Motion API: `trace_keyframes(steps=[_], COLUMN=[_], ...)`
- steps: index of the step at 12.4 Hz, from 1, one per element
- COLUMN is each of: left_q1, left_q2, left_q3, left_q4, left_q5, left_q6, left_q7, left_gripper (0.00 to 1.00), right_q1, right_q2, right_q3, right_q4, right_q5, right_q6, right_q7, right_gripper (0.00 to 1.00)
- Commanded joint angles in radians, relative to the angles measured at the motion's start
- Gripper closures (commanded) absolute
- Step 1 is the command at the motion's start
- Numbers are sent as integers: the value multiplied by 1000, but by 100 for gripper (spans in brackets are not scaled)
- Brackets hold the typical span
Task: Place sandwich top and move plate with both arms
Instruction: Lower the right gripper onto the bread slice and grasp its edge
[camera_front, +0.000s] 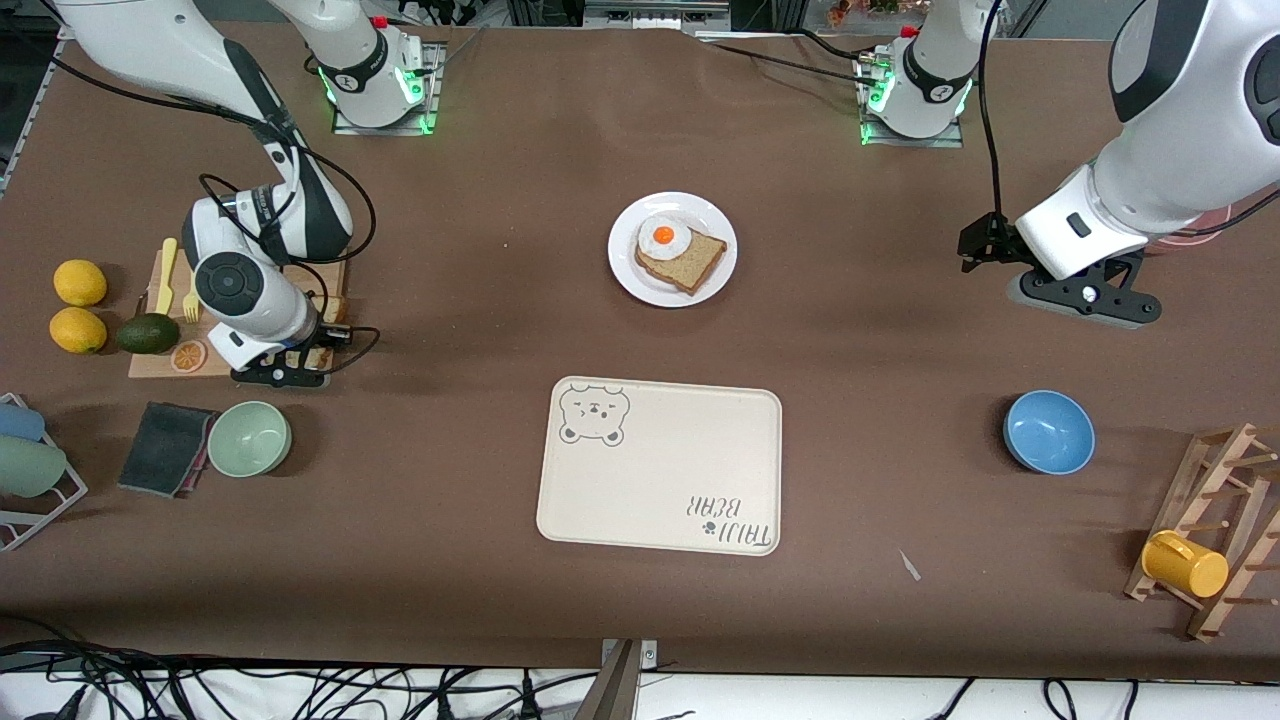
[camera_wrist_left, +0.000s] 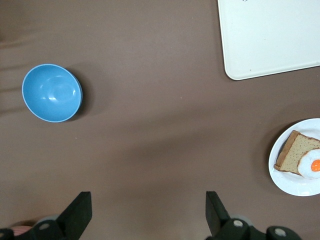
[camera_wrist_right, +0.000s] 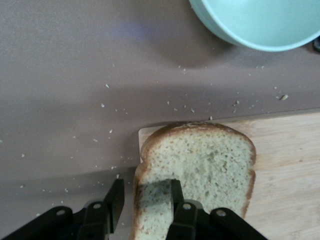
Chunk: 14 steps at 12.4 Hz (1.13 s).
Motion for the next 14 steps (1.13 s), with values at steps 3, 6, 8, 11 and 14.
trace_keyframes(steps=[3,6,8,11,14], left_q1=[8,7,7,7,7], left_q2=[3,3,3,3,3], left_q3=[-1,-1,-1,-1,-1], left_q4=[19,19,19,19,19], left_q5=[-22,-22,-22,-22,-22], left_q6=[-18,-18,-18,-18,-18], left_q7=[9,9,9,9,9], left_gripper=[0,0,0,0,0], right_q1=[1,1,0,1,1], right_q2=[7,11,12,-3,-61], right_q3=[-2,-6,-8,-8,21], right_q4=[-18,-32,-32,-20,26], right_q5=[-18,-13,-12,-4,-3], right_q6=[36,53,53,39,-63], right_q7=[17,19,19,14,5], right_gripper=[66,100,100,100,100])
